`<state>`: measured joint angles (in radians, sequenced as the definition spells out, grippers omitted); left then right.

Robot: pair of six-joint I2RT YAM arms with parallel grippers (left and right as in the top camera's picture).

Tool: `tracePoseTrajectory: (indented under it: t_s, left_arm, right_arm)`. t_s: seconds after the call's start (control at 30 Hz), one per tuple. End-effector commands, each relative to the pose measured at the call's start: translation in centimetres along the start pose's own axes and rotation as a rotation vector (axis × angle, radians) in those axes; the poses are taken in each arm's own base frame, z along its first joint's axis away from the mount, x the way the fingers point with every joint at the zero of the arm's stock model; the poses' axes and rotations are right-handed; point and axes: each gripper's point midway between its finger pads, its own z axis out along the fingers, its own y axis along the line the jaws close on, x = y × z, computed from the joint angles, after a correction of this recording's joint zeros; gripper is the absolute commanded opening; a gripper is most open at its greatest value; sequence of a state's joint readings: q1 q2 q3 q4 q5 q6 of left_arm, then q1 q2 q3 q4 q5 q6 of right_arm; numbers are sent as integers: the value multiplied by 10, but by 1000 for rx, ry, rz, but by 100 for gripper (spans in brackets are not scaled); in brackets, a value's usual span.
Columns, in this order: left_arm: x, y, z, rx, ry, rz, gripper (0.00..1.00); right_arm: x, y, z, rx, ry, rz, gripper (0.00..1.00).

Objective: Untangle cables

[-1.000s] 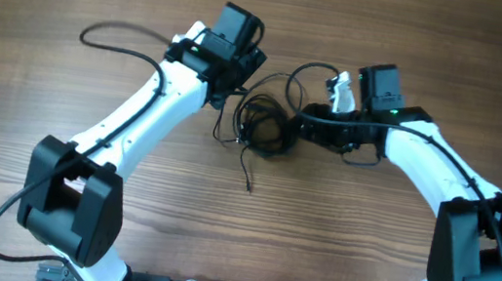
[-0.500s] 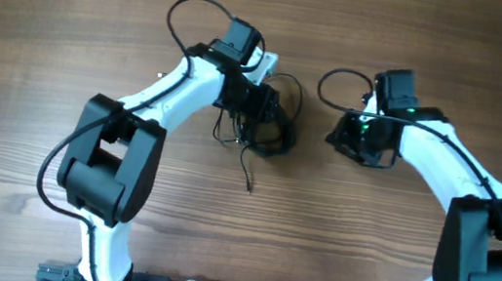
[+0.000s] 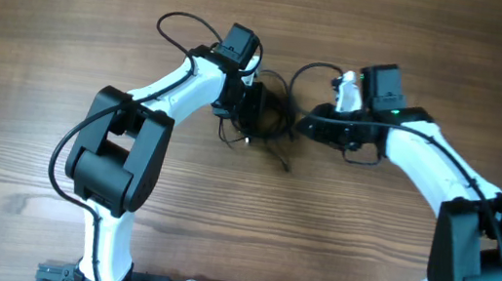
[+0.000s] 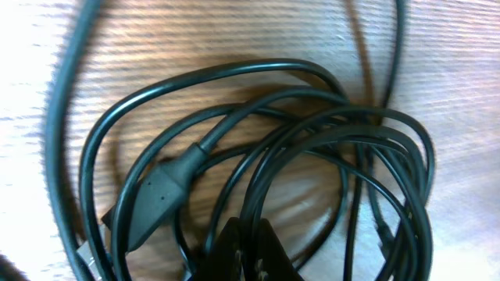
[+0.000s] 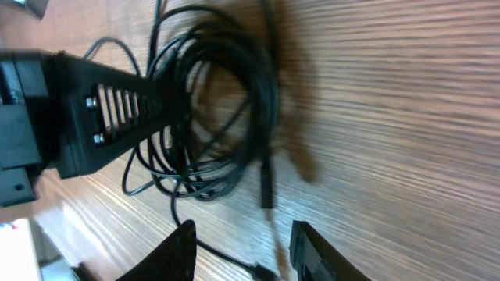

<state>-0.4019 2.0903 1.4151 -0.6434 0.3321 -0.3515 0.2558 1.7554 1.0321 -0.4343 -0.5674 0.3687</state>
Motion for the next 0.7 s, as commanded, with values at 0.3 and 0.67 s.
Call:
tracePoseTrajectory:
  t_s: [0.3,0.67]
  left_arm:
    - [22,-44,-5,195,81,241,4]
    - [13,-58,4,143,7,242,4]
  right_arm:
    - [-7,-14,12,276,-111,-59,45]
    - [12,-32,17,339,-44,57,43]
